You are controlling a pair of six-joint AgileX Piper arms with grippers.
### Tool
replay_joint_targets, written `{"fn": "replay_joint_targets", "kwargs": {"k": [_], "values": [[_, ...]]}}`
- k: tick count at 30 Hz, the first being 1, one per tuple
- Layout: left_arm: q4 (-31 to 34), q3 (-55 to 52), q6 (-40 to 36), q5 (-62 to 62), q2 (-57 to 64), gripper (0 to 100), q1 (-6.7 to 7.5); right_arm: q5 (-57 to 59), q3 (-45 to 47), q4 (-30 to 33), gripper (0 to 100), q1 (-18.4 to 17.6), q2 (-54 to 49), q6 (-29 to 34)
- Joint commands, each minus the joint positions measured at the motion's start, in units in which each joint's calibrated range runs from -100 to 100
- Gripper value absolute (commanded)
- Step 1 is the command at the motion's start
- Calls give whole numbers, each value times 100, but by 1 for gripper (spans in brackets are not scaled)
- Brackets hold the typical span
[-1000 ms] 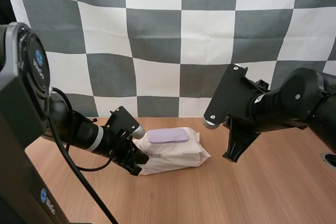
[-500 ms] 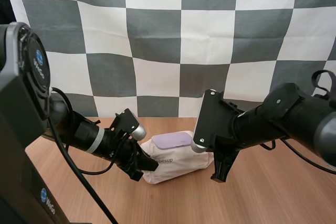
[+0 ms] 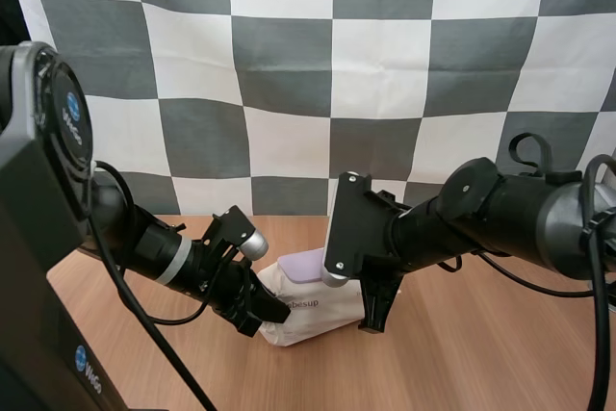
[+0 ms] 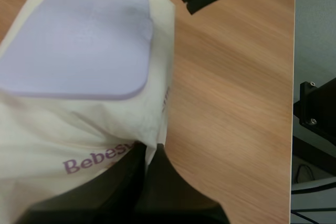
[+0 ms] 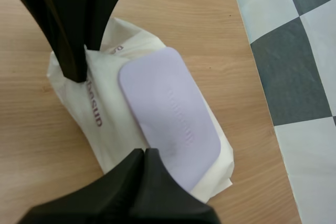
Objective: Open the wet wipes lid
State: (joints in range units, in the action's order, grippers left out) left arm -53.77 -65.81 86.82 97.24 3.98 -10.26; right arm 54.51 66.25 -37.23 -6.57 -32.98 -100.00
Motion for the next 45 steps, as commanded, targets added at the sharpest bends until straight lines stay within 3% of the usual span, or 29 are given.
{"fn": "replay_joint_targets", "kwargs": {"k": [1,3,12,17,34,40,45], "values": [[23,3,-19,-8,-3,0,0,-43,3,-83,25,-14,38,0],[12,3,-19,44,-3,0,0,-106,3,-98,33,-14,79,0],[12,3,-19,270,-3,0,0,-166,7,-313,34,-14,525,0],[12,3,-19,270,-3,0,0,-303,7,-379,41,-14,677,0],[12,3,-10,276,-3,0,0,-765,7,-828,41,-14,677,0],[12,3,-1,276,-3,0,0,-765,7,-1070,32,-14,693,0],[12,3,-1,276,-3,0,0,-802,7,-1096,31,-14,693,0]]}}
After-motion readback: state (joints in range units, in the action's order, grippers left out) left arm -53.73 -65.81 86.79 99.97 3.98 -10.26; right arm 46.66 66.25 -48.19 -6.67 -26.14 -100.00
